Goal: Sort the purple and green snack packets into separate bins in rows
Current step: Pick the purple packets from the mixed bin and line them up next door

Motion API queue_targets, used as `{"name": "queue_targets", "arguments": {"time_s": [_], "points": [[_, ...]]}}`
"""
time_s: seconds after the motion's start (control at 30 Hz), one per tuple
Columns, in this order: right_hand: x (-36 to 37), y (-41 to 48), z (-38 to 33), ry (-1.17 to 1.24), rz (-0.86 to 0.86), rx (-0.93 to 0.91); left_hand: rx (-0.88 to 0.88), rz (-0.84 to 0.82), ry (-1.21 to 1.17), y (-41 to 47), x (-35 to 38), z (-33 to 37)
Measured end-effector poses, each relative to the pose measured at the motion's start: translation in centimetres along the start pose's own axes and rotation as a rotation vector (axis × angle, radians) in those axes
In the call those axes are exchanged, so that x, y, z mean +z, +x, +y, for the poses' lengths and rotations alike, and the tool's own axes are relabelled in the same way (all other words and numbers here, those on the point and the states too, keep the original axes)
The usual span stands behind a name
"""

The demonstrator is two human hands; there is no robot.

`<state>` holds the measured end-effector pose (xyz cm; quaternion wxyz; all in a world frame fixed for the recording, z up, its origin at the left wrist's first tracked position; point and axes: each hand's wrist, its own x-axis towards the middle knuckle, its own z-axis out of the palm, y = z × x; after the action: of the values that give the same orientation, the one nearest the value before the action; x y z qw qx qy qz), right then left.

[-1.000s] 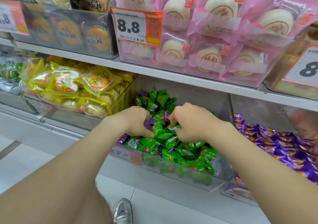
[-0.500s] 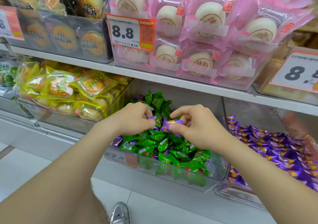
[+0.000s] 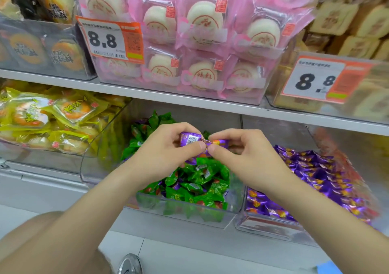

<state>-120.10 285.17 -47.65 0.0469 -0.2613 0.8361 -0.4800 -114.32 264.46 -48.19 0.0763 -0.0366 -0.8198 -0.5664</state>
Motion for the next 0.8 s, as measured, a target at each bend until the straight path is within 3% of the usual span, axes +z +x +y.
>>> {"name": "queue_targets", "arguments": {"time_s": [0.17,0.37,0.47,0.6,0.8], "points": [[-3.9,-1.6,0.4,-0.206,-0.041,-0.052,0.069,-0.009,-0.058,0.3,2.9,1.0],[-7.5,-2.0,3.2,0.005,0.146,0.140,-0.028,0.027,-0.210,1.6,6.1,1.1],[-9.0,-1.8,5.7,-0.260,0.229,0.119,-0.069,0.053,-0.228,2.0,7.2,0.9],[-9.4,-1.8,8.3,-0.614,0.066,0.097,-0.100,0.134,-0.270,2.4,8.2,0.8],[-7.3,-1.5,9.8,-0.616,0.025,0.060,-0.136,0.116,-0.224,3.1,8.4,0.5]]}}
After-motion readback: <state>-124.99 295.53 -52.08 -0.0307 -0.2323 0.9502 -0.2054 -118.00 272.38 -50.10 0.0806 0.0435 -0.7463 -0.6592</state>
